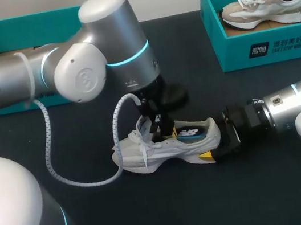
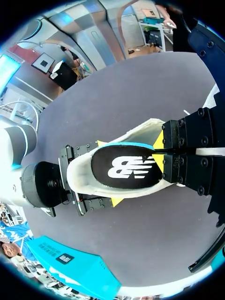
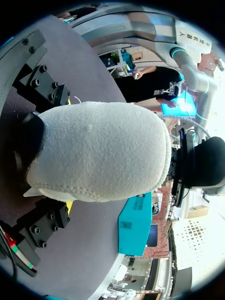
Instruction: Take the shoe out of the shoebox, open the shoe tongue, remove and reinsert the insole, then place the shoe into the shoebox
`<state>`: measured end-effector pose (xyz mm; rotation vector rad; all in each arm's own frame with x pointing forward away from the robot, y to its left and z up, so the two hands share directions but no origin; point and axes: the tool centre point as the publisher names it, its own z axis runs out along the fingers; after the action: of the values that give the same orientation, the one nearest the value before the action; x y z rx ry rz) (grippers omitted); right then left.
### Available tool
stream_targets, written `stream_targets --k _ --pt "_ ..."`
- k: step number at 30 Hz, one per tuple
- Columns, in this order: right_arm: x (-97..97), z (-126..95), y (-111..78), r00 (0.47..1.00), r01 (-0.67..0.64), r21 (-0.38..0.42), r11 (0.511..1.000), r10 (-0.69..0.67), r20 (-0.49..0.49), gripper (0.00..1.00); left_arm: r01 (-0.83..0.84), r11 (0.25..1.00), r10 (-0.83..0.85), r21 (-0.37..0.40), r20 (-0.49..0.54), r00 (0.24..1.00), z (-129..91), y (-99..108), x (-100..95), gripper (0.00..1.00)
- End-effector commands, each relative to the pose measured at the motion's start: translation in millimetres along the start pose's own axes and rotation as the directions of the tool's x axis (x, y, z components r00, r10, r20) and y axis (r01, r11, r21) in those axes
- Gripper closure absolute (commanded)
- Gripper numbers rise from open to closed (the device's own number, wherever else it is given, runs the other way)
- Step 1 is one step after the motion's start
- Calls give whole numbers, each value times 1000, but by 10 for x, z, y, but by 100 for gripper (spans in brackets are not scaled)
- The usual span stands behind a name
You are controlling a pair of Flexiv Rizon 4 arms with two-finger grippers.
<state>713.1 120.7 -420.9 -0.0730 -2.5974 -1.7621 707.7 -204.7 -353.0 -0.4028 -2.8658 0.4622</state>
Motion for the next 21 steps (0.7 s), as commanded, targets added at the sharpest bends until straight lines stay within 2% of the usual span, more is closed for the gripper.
stream_targets --k 1,7,21 --pt "-5 48 -42 1000 -1 5 1000 1 1 100 2 999 -2 33 1 1000 -71 81 54 100" --pt "-5 48 -42 1000 -1 5 1000 1 1 100 -13 996 14 83 -17 1000 -150 -13 87 100" --pt "-5 48 -42 1000 -1 5 1000 1 1 100 -103 977 104 187 9 995 -396 -451 172 100"
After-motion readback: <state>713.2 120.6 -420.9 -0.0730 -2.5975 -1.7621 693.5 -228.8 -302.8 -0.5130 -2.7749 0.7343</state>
